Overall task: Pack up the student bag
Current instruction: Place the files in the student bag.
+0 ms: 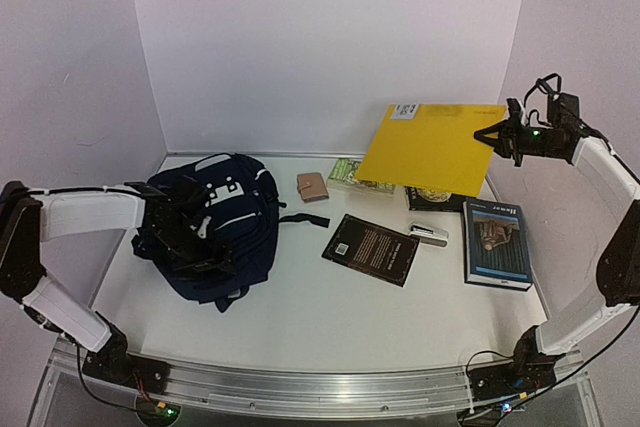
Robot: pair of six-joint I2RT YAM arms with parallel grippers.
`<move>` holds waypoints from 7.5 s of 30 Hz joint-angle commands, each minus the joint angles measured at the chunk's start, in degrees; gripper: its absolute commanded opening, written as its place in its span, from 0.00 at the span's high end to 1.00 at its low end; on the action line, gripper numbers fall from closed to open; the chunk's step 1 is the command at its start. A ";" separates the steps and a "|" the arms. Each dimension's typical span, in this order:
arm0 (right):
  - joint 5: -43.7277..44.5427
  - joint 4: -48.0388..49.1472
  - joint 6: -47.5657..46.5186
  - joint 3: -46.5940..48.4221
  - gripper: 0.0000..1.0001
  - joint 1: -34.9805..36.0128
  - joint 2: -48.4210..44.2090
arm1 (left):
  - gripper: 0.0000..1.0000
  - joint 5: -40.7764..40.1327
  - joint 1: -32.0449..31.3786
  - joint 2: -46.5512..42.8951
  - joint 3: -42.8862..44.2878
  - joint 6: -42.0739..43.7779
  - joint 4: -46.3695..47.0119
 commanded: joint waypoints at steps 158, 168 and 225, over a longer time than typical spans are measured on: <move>36.56 30.61 17.05 26.49 1.00 52.68 45.79 | 1.00 25.45 4.22 17.94 66.68 -7.47 -0.23; 39.08 26.28 10.73 22.47 0.31 54.02 47.96 | 1.00 22.46 4.22 18.04 67.48 -5.80 -3.26; 19.81 11.14 -37.65 4.50 0.32 53.75 21.15 | 1.00 22.43 5.38 19.43 56.27 -4.19 -3.73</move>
